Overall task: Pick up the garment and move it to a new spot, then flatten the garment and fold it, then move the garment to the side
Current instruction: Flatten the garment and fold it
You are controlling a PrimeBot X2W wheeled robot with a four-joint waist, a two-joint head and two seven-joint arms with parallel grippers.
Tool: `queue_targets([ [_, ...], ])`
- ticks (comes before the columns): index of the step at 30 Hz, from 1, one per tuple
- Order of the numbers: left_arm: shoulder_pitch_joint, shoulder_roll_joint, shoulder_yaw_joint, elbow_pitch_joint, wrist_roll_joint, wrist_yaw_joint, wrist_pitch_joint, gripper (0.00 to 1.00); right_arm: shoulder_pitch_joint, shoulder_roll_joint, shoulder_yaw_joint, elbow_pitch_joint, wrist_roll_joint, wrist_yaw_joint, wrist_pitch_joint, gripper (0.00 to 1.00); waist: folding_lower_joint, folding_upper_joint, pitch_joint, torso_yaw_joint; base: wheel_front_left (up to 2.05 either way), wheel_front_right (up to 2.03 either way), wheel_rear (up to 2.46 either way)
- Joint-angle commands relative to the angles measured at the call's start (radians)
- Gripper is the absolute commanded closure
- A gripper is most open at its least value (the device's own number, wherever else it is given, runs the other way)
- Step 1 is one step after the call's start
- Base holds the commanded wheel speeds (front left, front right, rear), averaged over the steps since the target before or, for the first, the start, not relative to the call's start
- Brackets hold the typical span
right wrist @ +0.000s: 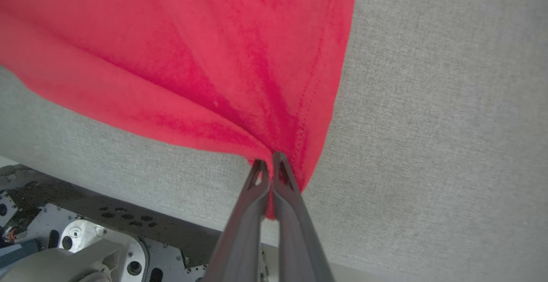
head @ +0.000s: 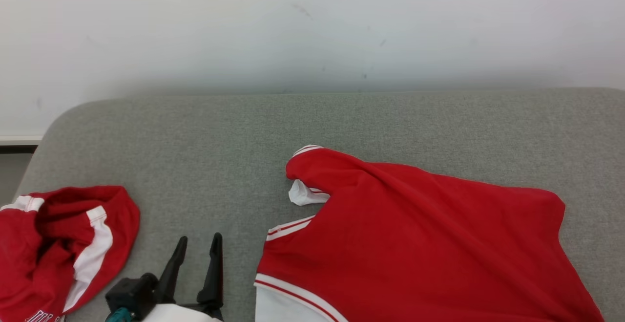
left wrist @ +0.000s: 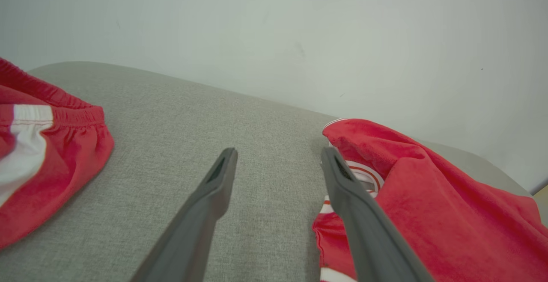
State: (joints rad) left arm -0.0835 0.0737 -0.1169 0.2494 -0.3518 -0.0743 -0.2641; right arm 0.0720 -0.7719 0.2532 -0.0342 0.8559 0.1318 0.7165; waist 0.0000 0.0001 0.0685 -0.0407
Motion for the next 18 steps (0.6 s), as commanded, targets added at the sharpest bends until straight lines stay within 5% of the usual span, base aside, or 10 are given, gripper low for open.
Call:
queue_targets([
  [1,-0.005,0.002,-0.003,0.006,0.011,-0.005,0.0,0.0,-0.006,0.022,-0.005,0.021,-0.003,-0.002,-0.014,0.58,0.0,-0.0001,-0.001,0.006,0.0,0.0,0.0],
  [2,-0.008,0.002,-0.004,0.01,0.011,-0.006,0.0,0.0,-0.006,0.034,-0.004,0.037,0.0,-0.002,-0.021,0.0,0.0,-0.0001,-0.002,0.011,0.0,0.0,0.0],
  [8,-0.01,0.005,-0.002,0.02,0.006,-0.006,0.0,0.0,-0.017,0.108,-0.056,0.039,0.009,-0.002,-0.102,0.0,0.0,-0.0001,-0.01,0.025,0.0,0.0,0.0],
  [14,-0.005,0.003,-0.009,0.022,0.008,-0.006,0.0,0.0,0.014,0.209,-0.146,-0.144,0.078,-0.002,-0.216,0.0,0.0,-0.0001,-0.031,0.031,0.0,0.0,0.0],
  [18,-0.013,0.005,-0.016,0.015,0.015,-0.01,0.0,0.0,0.02,0.287,-0.211,-0.213,0.0,-0.002,-0.366,0.0,0.0,-0.0001,-0.037,0.034,0.0,0.0,0.0],
])
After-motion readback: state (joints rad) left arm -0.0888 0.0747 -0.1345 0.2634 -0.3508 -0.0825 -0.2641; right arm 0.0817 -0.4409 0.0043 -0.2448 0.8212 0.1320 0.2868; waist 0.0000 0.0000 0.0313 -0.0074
